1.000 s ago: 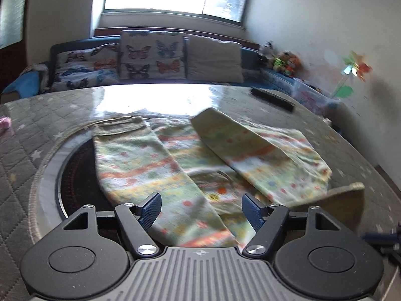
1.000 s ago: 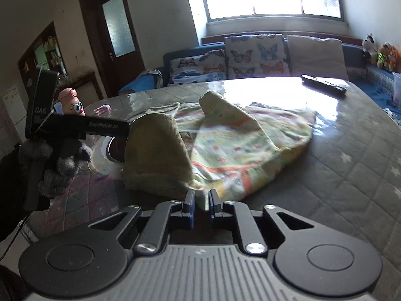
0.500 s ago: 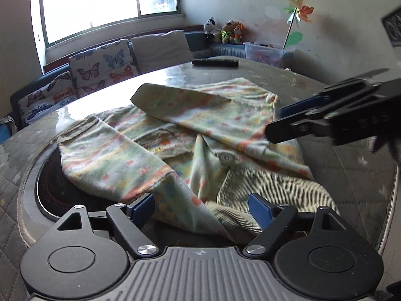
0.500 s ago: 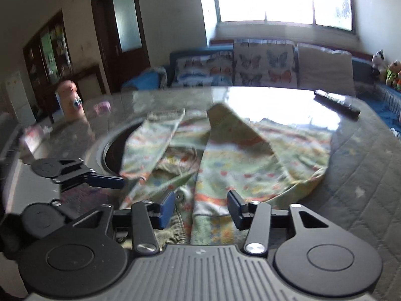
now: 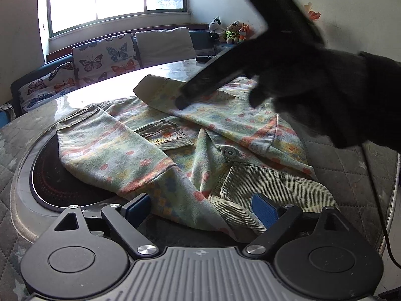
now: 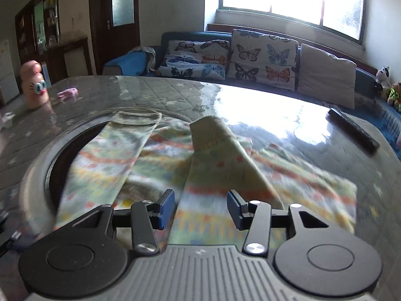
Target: Fold clothes
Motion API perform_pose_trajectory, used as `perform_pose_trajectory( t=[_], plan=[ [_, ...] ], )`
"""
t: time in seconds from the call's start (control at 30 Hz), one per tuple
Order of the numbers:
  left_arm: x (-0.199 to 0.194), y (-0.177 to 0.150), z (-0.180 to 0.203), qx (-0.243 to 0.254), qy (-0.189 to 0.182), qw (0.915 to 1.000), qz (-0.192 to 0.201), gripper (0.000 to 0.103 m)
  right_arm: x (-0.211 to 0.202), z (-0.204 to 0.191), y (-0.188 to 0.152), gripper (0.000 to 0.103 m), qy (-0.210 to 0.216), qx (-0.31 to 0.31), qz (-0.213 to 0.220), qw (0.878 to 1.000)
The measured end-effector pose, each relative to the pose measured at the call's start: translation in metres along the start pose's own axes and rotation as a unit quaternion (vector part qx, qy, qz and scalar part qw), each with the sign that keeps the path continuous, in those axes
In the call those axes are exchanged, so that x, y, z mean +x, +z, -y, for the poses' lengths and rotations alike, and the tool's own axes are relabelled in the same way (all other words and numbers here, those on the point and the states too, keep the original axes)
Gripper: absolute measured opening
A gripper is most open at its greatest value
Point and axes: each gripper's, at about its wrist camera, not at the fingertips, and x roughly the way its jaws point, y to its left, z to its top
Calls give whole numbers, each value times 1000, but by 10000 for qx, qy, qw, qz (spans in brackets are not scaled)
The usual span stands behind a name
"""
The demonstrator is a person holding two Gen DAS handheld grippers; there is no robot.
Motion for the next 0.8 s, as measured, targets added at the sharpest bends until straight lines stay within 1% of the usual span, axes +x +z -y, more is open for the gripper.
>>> perform_pose_trajectory(
  t=[0.1, 0.2, 0.33, 0.43, 0.47, 0.5, 0.53, 0.57, 0.6, 0.7, 0.8],
  plan=[
    [0, -1, -1, -30, -28, 10000, 14, 92, 24, -2, 12, 46, 4, -20, -97, 10000],
    [1, -1, -1, -25, -46, 10000, 25, 93, 48, -6, 22, 46, -77, -188, -191, 9996],
    [2, -1, -2, -7, -77, 10000, 35, 94, 66, -8, 25, 45, -122, -228, -282, 9993],
    [2, -1, -2, -10, -87, 10000, 38, 96, 68, -17, 25, 36, -279, -469, -287, 9981],
    [2, -1, -2, -14, -84, 10000, 36, 96, 67, -18, 26, 24, -307, -511, -292, 9978],
    [2, -1, -2, -18, -80, 10000, 35, 96, 67, -17, 26, 16, -348, -513, -303, 9976],
    [2, 0, -2, -22, -77, 10000, 34, 96, 66, -16, 26, 14, -392, -504, -310, 9975],
    [2, 0, -2, -25, -74, 10000, 33, 96, 64, -15, 26, 6, -430, -491, -308, 9974],
    [2, 0, -2, -29, -70, 10000, 32, 96, 62, -14, 26, 3, -454, -477, -289, 9974],
    [2, 0, -2, -41, -60, 10000, 28, 96, 46, -6, 25, 3, -548, -355, -98, 9978],
    [2, 0, -2, -53, -50, 10000, 25, 96, 17, 10, 23, 2, -679, -123, 187, 9974]
  ],
)
